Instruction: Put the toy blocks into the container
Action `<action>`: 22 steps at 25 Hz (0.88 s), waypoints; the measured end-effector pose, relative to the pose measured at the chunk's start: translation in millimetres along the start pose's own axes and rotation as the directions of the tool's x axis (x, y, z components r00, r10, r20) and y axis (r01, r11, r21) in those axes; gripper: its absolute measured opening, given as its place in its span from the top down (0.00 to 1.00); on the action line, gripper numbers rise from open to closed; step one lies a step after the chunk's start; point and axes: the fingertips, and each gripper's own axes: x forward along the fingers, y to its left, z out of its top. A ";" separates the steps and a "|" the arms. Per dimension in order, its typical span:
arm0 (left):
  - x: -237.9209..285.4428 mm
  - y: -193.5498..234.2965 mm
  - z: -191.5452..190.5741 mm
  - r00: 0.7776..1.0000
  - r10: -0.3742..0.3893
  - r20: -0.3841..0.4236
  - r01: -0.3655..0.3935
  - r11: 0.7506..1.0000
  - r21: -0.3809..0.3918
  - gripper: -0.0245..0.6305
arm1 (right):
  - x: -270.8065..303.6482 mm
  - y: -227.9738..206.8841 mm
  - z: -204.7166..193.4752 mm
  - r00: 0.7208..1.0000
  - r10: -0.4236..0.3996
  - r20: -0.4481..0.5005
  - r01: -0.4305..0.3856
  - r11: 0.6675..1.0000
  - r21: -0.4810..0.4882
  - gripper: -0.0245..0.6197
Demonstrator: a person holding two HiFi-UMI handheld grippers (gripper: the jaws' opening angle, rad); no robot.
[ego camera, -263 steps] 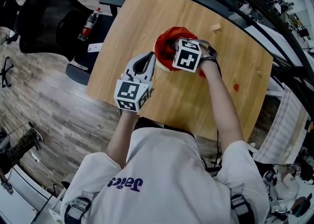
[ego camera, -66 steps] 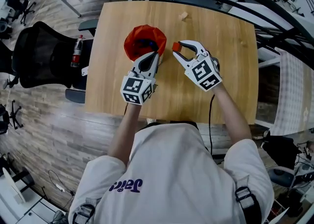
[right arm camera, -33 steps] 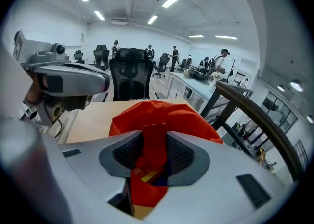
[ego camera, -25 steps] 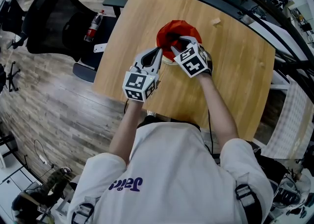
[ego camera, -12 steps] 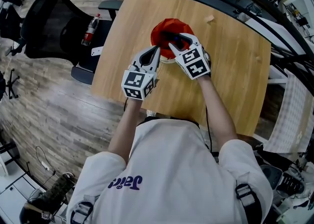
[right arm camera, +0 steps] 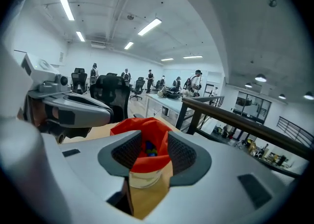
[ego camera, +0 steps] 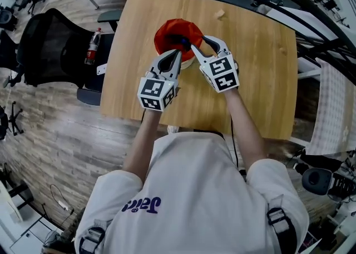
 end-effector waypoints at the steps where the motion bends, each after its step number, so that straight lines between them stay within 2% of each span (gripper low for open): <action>1: 2.5 -5.1 -0.5 1.000 -0.011 -0.002 0.011 1.000 0.003 0.94 | -5.9 -3.3 -4.0 1.000 -0.016 0.000 0.016 1.000 0.012 0.70; 11: 36.7 -66.3 -15.8 0.985 -0.162 -0.058 0.163 0.986 0.026 0.94 | -64.3 -41.4 -60.2 0.986 -0.156 -0.051 0.161 0.978 0.136 0.74; 22: 59.3 -114.3 -50.1 0.955 -0.263 -0.136 0.269 0.963 0.023 0.94 | -100.6 -58.2 -119.6 0.967 -0.217 -0.135 0.243 0.945 0.218 0.74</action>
